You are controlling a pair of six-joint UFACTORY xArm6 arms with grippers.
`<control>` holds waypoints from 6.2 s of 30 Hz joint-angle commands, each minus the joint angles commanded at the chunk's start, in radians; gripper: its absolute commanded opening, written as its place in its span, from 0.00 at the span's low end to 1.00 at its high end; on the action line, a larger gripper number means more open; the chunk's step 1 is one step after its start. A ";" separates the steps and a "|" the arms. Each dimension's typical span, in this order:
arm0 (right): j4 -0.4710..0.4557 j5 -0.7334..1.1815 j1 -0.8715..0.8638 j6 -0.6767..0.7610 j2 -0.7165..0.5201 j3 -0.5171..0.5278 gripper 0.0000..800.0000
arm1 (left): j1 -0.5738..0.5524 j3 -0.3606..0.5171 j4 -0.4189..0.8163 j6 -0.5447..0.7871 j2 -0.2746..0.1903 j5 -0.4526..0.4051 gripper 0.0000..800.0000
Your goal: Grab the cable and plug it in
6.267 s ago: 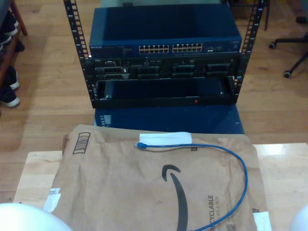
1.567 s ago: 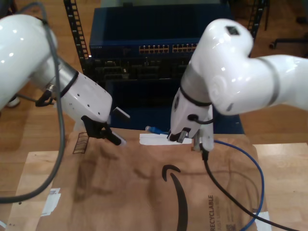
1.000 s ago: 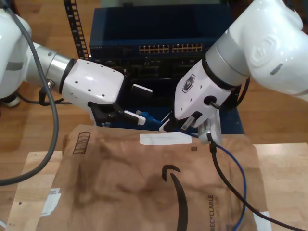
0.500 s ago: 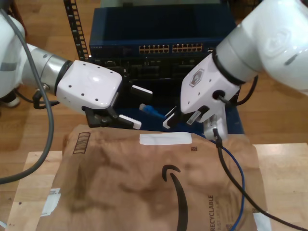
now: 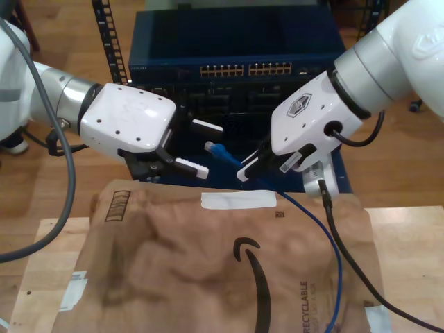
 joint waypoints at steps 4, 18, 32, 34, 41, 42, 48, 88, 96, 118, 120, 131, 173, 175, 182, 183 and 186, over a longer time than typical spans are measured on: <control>0.000 0.000 0.002 0.000 0.000 0.002 0.01 | 0.000 0.000 -0.002 0.000 0.000 0.009 0.69; 0.000 0.000 0.002 -0.003 0.000 0.002 0.01 | 0.026 0.021 -0.051 0.005 0.000 0.003 0.45; 0.000 0.000 0.000 -0.005 0.002 0.002 0.01 | 0.026 0.040 -0.048 0.006 0.000 0.009 0.33; 0.000 0.000 0.000 -0.005 0.003 0.002 0.01 | 0.028 0.040 -0.048 0.006 0.000 0.011 0.33; 0.000 0.000 0.000 -0.006 0.005 0.002 0.01 | 0.028 0.041 -0.048 0.003 -0.002 0.009 0.26; 0.000 0.000 0.000 -0.006 0.005 0.002 0.01 | 0.028 0.041 -0.048 0.003 -0.002 0.009 0.25; 0.000 0.000 0.000 -0.006 0.006 0.002 0.01 | 0.028 0.041 -0.048 0.006 -0.002 0.009 0.18; 0.052 -0.502 0.078 -0.371 -0.310 0.195 0.99 | 0.071 -0.012 -0.181 -0.433 0.187 0.206 0.00; 0.049 -0.764 0.272 -0.445 -0.313 0.295 0.99 | 0.107 -0.031 -0.227 -0.500 0.253 0.272 0.00; 0.044 -0.968 0.445 -0.523 -0.315 0.345 0.93 | 0.107 -0.051 -0.288 -0.562 0.313 0.396 0.00; 0.044 -0.977 0.448 -0.525 -0.315 0.348 0.93 | 0.107 -0.051 -0.287 -0.569 0.311 0.396 0.00; 0.043 -1.013 0.448 -0.525 -0.313 0.362 0.71 | 0.104 -0.043 -0.285 -0.580 0.308 0.404 0.00; 0.048 -1.014 0.471 -0.526 -0.315 0.364 0.27 | 0.081 -0.034 -0.281 -0.578 0.292 0.422 0.01; 0.048 -1.014 0.471 -0.526 -0.315 0.364 0.24 | 0.081 -0.034 -0.281 -0.580 0.290 0.422 0.01; 0.051 -1.016 0.471 -0.525 -0.315 0.362 0.07 | 0.083 -0.037 -0.282 -0.578 0.290 0.422 0.30; 0.051 -1.016 0.471 -0.523 -0.315 0.362 0.06 | 0.083 -0.035 -0.284 -0.578 0.290 0.423 0.48; 0.052 -1.016 0.471 -0.522 -0.315 0.362 0.04 | 0.083 -0.034 -0.285 -0.575 0.290 0.434 0.71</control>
